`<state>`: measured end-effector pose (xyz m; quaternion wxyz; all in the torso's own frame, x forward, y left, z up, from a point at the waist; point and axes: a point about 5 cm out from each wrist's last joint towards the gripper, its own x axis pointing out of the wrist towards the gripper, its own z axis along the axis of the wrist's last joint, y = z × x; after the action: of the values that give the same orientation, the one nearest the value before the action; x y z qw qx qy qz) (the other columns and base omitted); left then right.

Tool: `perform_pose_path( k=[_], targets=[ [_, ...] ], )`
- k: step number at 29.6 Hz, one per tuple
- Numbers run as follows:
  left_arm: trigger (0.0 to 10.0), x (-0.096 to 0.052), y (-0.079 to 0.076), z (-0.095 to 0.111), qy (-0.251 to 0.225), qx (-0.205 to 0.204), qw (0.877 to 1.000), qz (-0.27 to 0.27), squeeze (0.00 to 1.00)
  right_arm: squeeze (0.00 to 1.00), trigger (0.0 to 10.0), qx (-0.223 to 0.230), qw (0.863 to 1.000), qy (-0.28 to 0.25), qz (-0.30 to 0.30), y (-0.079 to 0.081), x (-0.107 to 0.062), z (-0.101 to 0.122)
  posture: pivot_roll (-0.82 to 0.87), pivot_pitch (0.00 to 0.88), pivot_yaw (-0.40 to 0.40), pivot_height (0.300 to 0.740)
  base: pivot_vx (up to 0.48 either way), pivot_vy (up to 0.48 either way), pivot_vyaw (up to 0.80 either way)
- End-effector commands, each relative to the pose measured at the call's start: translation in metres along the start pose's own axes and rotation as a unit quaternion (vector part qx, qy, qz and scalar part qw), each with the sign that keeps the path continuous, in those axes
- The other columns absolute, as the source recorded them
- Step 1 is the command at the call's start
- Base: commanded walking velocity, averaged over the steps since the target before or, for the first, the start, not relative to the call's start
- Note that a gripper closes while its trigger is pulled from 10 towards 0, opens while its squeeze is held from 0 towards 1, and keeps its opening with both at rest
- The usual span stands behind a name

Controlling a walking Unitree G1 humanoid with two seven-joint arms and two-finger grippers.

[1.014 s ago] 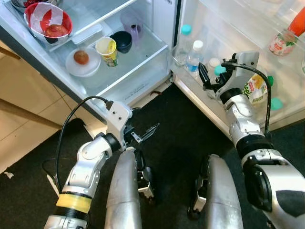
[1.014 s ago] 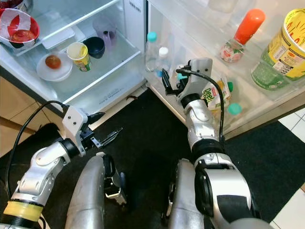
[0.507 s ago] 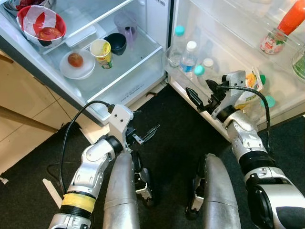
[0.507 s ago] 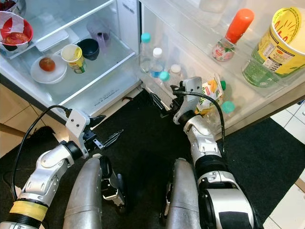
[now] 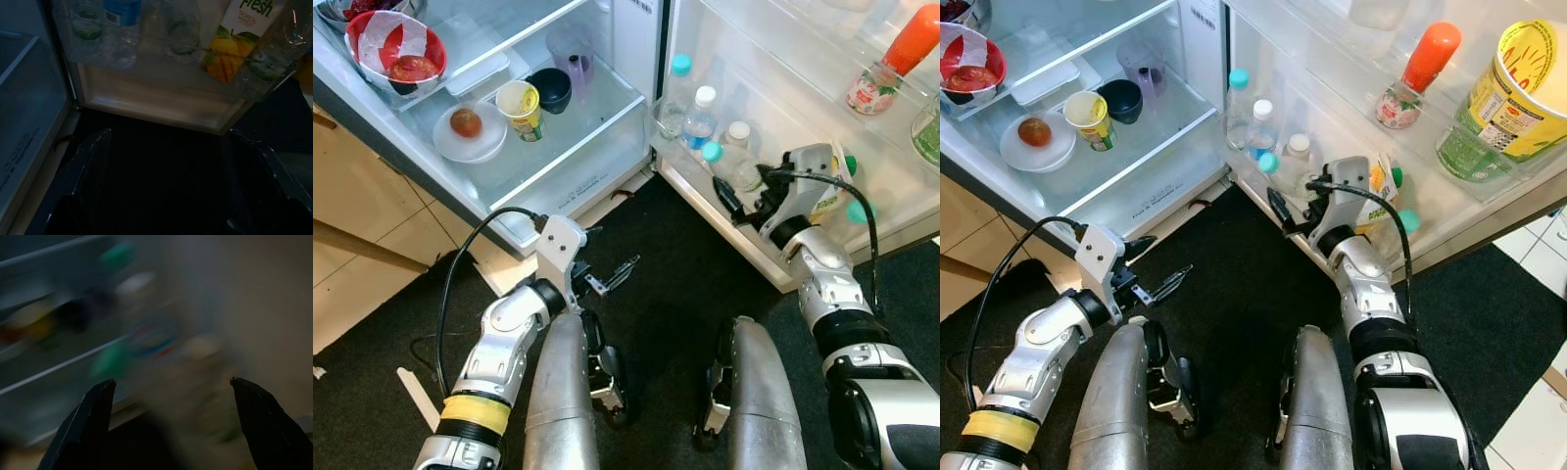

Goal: Restocking fridge

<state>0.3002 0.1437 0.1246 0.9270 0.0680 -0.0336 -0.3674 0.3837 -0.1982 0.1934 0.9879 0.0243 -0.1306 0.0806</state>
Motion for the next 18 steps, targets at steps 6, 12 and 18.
perform_pose_path(
  k=[6, 12, 18],
  targets=[
    [10.0, 0.000, -0.008, -0.010, 0.011, -0.008, 1.000, -0.008, 0.00, 0.00, 10.0, 0.036, 0.999, -0.024, -0.018, -0.008, -0.005, 0.004, 0.06, 0.374, -0.011, 0.591, 0.000, 0.000, 0.00],
    [10.0, 0.001, -0.009, -0.011, 0.009, -0.009, 1.000, -0.011, 0.00, 0.00, 10.0, 0.113, 0.976, -0.027, 0.187, 0.038, -0.012, 0.006, 0.06, 0.371, -0.012, 0.591, 0.000, 0.000, 0.00],
    [10.0, 0.002, -0.009, -0.011, 0.009, -0.009, 1.000, -0.011, 0.00, 0.00, 10.0, 0.090, 0.959, 0.020, 0.266, 0.060, -0.024, -0.012, 0.06, 0.371, -0.012, 0.591, 0.000, 0.000, 0.00]
  ],
)
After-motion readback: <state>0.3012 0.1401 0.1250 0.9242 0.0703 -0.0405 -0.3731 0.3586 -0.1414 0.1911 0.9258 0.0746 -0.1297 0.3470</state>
